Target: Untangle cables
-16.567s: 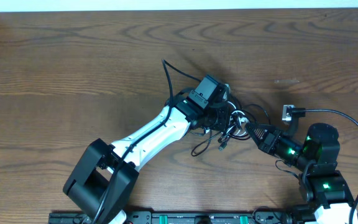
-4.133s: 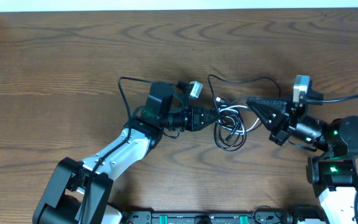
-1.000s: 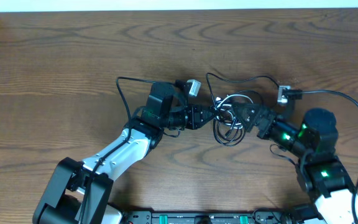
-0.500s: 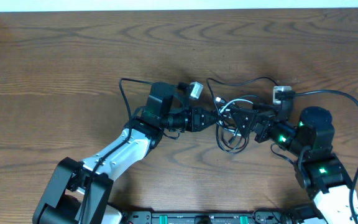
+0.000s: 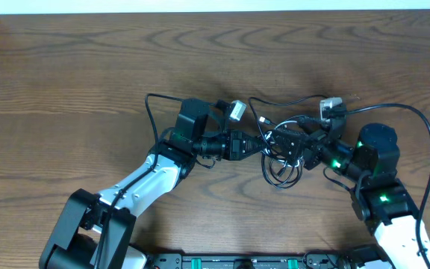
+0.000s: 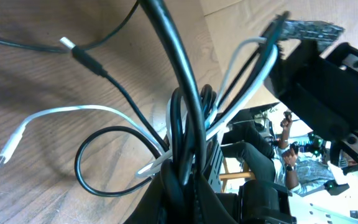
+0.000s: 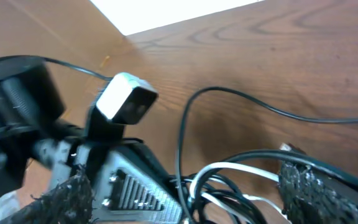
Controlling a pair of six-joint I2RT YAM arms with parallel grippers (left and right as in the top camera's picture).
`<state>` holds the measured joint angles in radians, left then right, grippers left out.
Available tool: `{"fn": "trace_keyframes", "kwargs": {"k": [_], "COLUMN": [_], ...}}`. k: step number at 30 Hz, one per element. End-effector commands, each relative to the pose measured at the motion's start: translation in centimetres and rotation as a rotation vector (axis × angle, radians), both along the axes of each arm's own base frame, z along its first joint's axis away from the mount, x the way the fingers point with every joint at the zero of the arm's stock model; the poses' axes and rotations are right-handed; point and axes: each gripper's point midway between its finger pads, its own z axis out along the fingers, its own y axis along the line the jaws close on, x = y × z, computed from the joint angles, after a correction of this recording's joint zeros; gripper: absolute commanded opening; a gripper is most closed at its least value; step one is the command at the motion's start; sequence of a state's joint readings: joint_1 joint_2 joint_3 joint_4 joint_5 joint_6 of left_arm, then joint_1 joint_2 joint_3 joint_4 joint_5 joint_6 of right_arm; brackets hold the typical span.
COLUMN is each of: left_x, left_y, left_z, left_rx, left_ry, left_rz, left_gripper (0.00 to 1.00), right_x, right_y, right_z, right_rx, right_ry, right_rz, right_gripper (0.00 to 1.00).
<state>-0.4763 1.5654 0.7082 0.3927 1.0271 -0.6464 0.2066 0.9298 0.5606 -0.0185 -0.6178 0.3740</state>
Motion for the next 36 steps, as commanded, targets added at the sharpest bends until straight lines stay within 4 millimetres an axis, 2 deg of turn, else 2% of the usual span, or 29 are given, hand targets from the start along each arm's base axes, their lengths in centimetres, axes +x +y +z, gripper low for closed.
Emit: {"fn": "trace_keyframes", "kwargs": {"k": [1,9,13,18,23,29,32,36], "left_x": [-0.5,-1.0,-1.5,-2.3,-2.5,-2.4,-2.4,-2.3], "left_y": [-0.3,-0.3,-0.1,0.3,0.2,0.2,0.2,0.2], "left_z": [0.6,0.7,-0.1,-1.0,-0.9,-0.9,-0.9,-0.8], "left_rx": [-0.022,-0.032,-0.007,0.022,0.014,0.014,0.014,0.01], "left_ry": [-0.025,-0.01,-0.001,0.035,0.034,0.029,0.029,0.022], "left_rz": [-0.043,-0.069,-0.081,-0.101,-0.112,-0.109,-0.109,-0.109], "left_gripper": [0.08,0.08,0.08,0.08,0.08,0.08,0.08,0.08], "right_x": [-0.6,-0.3,0.0,0.3,-0.9,-3.0,-3.5,-4.6], "right_y": [0.3,-0.4,-0.9,-2.1,-2.3,-0.9,-0.9,0.0], "right_z": [0.8,-0.3,-0.6,-2.2,-4.2,-4.8,-5.5,-5.8], "right_rx": [-0.007,-0.099,-0.145,-0.24,-0.273,-0.22,-0.223,-0.178], "right_ry": [-0.05,-0.081,-0.105,-0.085,0.0,0.068,0.107,0.15], "right_rz": [0.049,0.028,0.012,-0.037,-0.008,0.098,0.106,0.177], "right_gripper": [0.92,0.92,0.92,0.92,0.92,0.92,0.92,0.83]}}
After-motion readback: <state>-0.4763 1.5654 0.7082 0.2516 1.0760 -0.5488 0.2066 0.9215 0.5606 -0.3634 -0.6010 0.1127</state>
